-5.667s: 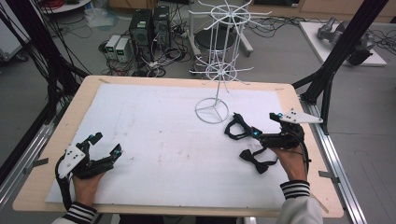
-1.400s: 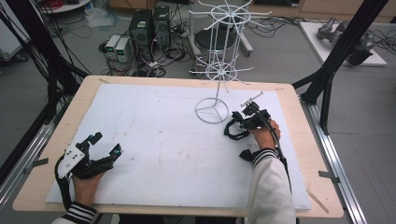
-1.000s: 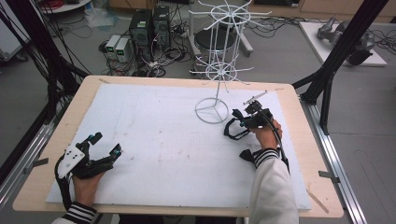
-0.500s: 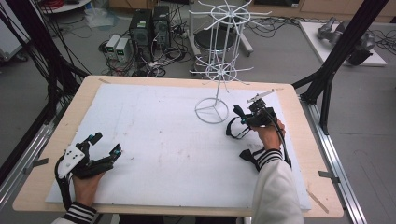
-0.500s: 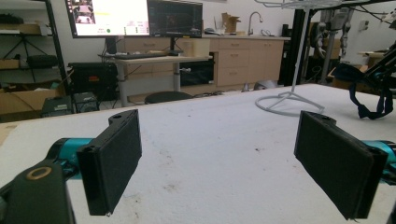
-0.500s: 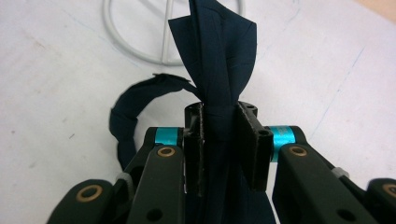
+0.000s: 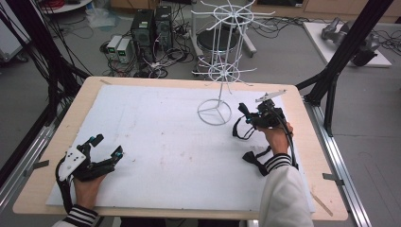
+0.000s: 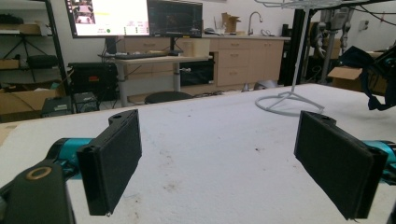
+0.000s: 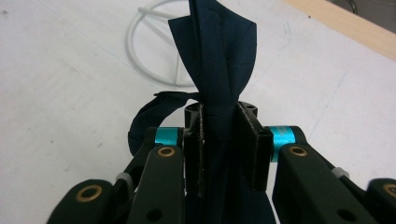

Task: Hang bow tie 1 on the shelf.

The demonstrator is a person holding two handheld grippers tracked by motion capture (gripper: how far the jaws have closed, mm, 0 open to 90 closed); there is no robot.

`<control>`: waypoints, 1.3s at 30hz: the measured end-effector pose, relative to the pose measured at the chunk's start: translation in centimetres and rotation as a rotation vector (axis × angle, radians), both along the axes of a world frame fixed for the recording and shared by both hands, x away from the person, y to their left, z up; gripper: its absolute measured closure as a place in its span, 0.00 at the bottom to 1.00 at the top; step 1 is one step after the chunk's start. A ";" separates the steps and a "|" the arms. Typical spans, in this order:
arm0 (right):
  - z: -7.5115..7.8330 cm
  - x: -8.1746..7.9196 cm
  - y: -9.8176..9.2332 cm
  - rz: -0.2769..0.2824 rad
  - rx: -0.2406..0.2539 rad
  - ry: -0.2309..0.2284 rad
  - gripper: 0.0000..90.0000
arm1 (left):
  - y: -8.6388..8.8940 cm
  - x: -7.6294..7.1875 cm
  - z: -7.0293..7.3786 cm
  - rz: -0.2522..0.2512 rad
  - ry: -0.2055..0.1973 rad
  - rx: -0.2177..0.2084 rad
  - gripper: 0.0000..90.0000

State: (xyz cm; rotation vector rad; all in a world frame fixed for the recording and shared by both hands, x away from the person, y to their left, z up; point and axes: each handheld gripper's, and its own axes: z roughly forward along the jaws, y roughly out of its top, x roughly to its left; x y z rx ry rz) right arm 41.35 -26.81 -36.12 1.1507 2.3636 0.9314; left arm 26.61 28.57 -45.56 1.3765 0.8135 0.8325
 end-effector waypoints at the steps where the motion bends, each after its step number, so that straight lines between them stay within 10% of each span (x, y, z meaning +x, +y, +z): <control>1: 0.1 -0.1 -0.1 0.002 0.012 -0.003 0.82 | 0.0 0.0 0.0 0.000 -0.001 0.000 0.17; 39: 3.6 -4.3 -1.7 0.053 0.164 -0.156 0.82 | 0.0 0.0 0.0 0.001 0.000 0.001 0.17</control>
